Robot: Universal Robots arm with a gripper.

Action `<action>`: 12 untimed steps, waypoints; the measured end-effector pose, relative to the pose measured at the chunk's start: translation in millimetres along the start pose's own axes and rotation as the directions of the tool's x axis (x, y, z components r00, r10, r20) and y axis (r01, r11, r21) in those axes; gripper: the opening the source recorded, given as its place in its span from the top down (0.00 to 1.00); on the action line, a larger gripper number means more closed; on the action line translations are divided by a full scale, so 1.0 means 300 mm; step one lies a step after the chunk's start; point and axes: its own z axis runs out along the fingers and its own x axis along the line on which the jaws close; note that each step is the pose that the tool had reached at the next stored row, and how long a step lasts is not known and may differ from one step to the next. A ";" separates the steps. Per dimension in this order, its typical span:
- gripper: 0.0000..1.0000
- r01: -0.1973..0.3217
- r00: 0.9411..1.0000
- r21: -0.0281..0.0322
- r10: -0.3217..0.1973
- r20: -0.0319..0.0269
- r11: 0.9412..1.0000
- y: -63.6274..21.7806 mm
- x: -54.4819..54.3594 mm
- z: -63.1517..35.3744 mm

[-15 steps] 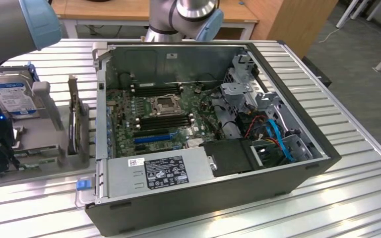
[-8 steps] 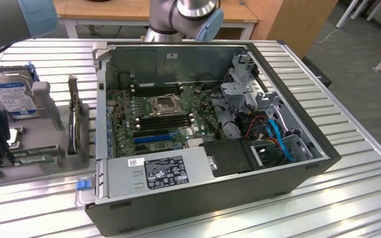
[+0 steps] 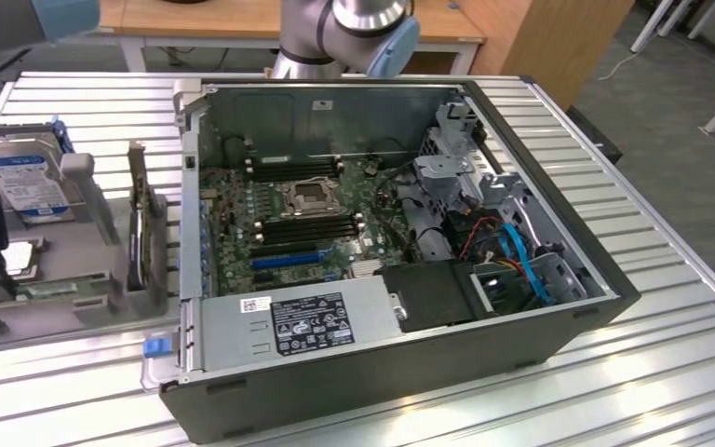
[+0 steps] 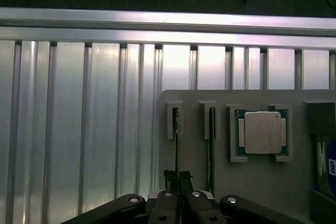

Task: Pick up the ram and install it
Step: 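Pick up the ram and move it above insertion slot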

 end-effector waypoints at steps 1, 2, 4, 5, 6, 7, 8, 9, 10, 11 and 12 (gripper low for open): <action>0.88 0.000 1.000 0.000 0.000 -0.001 1.000 0.001 0.000 -0.010; 0.88 0.000 1.000 0.000 0.000 -0.001 1.000 0.001 0.000 -0.021; 0.88 0.000 1.000 -0.001 0.000 -0.003 1.000 0.002 0.000 -0.044; 0.88 0.000 1.000 -0.001 0.000 -0.003 1.000 0.003 0.000 -0.055; 0.88 0.000 1.000 -0.001 0.000 -0.004 1.000 0.003 0.000 -0.066; 0.88 0.000 1.000 -0.002 0.000 -0.005 1.000 0.004 0.000 -0.077; 0.88 0.000 1.000 -0.002 0.000 -0.006 1.000 0.004 0.000 -0.088; 0.88 0.000 1.000 -0.002 0.000 -0.007 1.000 0.005 0.000 -0.099; 0.88 0.000 1.000 -0.002 0.000 -0.007 1.000 0.005 0.000 -0.110; 0.88 0.000 1.000 -0.003 0.000 -0.008 1.000 0.006 0.000 -0.120; 0.88 0.000 1.000 -0.003 0.000 -0.009 1.000 0.006 0.000 -0.131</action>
